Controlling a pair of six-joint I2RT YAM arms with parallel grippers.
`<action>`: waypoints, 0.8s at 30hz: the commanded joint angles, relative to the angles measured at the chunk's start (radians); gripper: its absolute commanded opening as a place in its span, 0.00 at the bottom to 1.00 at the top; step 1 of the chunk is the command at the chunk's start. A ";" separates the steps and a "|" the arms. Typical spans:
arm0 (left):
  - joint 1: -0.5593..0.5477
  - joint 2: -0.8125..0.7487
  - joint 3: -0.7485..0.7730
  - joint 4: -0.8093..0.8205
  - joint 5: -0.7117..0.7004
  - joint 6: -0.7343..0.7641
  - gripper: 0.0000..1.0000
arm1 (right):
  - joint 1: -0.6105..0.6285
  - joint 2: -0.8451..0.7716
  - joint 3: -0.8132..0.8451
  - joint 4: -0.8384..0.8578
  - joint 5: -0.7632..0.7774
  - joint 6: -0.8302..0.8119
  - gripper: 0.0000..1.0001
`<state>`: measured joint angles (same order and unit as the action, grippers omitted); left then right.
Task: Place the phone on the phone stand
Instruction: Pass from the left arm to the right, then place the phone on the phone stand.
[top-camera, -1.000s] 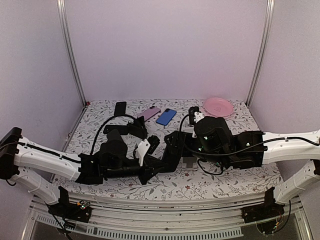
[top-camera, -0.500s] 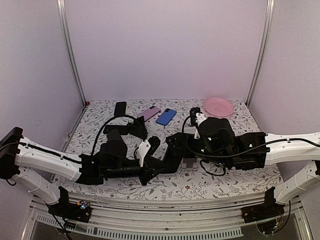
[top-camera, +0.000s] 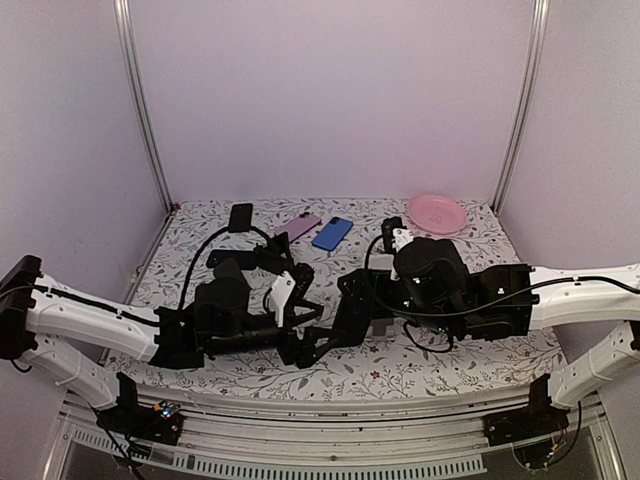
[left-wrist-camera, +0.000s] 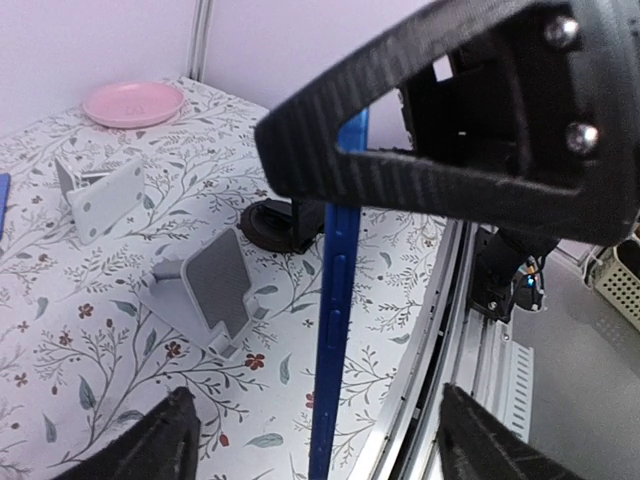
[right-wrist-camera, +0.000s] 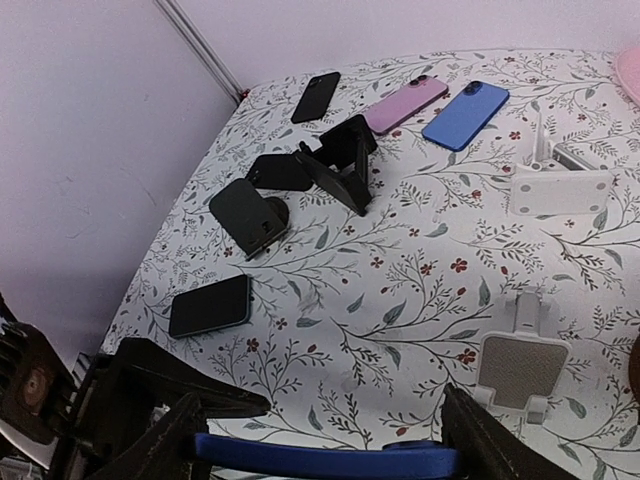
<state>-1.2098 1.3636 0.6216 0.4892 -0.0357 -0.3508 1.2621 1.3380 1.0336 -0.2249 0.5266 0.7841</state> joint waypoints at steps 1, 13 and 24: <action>0.003 -0.065 -0.025 -0.036 -0.092 -0.025 0.87 | -0.028 -0.012 0.028 -0.030 0.096 -0.016 0.52; 0.021 -0.201 -0.073 -0.137 -0.176 -0.069 0.93 | -0.109 0.097 0.038 -0.060 0.232 -0.092 0.53; 0.032 -0.228 -0.066 -0.176 -0.173 -0.062 0.94 | -0.150 0.193 0.044 -0.055 0.256 -0.123 0.53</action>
<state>-1.1904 1.1355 0.5560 0.3321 -0.2031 -0.4129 1.1255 1.5097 1.0412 -0.3004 0.7399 0.6712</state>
